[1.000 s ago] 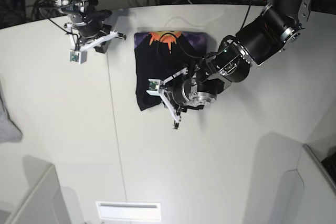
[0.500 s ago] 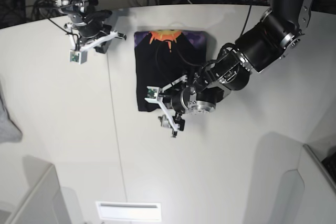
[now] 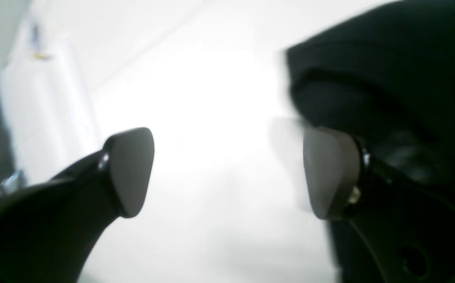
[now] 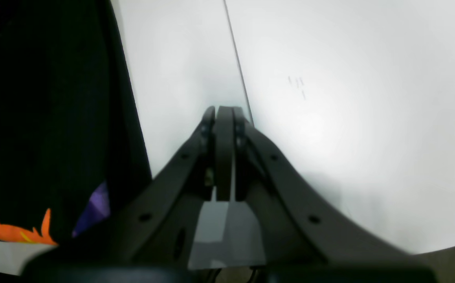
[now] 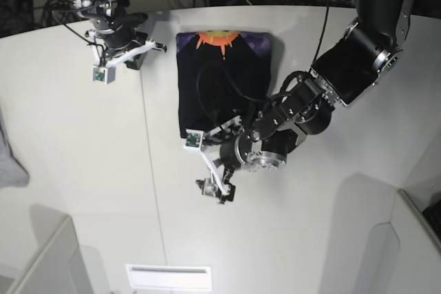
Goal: Fold the T-shirt properly
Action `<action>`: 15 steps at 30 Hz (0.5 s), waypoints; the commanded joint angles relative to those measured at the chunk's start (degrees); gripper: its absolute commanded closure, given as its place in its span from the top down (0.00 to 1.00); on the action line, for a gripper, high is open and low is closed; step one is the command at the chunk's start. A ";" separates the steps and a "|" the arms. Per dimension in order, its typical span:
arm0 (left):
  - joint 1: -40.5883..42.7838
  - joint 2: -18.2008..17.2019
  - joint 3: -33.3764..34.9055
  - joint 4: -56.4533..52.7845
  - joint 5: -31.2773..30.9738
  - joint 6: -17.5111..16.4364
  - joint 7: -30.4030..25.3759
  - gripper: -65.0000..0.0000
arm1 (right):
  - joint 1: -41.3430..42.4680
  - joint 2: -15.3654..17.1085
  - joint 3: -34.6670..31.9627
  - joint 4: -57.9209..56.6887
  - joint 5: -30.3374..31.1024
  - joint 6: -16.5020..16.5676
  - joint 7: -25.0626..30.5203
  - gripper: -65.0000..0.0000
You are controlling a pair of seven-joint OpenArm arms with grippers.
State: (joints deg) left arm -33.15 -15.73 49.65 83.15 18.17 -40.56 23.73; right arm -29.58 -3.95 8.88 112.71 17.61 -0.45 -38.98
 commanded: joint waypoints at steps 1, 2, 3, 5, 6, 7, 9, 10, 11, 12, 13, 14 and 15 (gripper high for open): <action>-1.54 0.03 -1.87 2.25 0.07 0.56 -0.30 0.88 | 0.00 0.12 -0.05 0.75 0.11 0.14 0.96 0.00; -1.27 0.03 -3.36 3.57 0.07 0.56 -0.30 0.88 | 0.00 0.12 -0.05 0.75 0.11 0.14 0.96 0.00; -0.39 0.03 -5.03 5.15 0.07 0.56 -0.21 0.88 | -0.09 0.30 -0.05 0.75 0.11 0.14 0.96 0.00; 2.33 0.12 -10.75 9.46 -0.02 0.56 2.16 0.88 | -0.17 0.47 0.21 0.83 0.02 0.14 1.31 0.00; 4.35 0.21 -13.91 11.92 -0.02 0.56 3.75 0.88 | -0.44 0.65 0.21 0.83 0.02 0.14 1.40 0.00; 6.55 0.21 -16.90 14.38 0.07 0.56 4.89 0.87 | -0.70 1.53 0.13 1.01 0.02 0.40 1.84 0.00; 11.30 -0.14 -22.00 18.78 0.42 0.56 4.27 0.84 | -1.32 3.99 -0.40 1.18 0.02 0.40 4.30 0.00; 13.67 -0.14 -24.46 21.07 0.42 0.56 3.31 0.76 | -1.93 5.04 -0.75 1.18 0.02 0.40 6.06 0.00; 16.49 -0.23 -27.01 22.91 0.51 0.56 2.25 0.65 | -2.46 6.10 -1.10 1.18 0.02 0.40 7.82 0.00; 19.48 -0.23 -29.74 24.85 0.51 0.56 1.11 0.51 | -3.25 7.42 -1.63 1.18 0.02 0.40 9.75 0.00; 22.03 -0.23 -32.29 26.25 0.51 0.56 0.14 0.37 | -3.96 8.38 -2.07 1.27 0.02 0.40 11.33 0.00; 25.10 -0.23 -35.27 27.57 0.51 0.56 -0.74 0.19 | -4.57 9.70 -2.60 1.27 0.02 0.40 13.09 0.00; 27.39 -0.05 -37.56 28.45 0.51 0.56 -1.35 0.04 | -5.27 10.85 -3.04 1.27 0.02 0.40 14.59 0.00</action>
State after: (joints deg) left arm -4.56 -15.35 12.23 110.80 18.68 -40.49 22.76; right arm -34.72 6.46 5.56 112.81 17.69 -0.05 -25.47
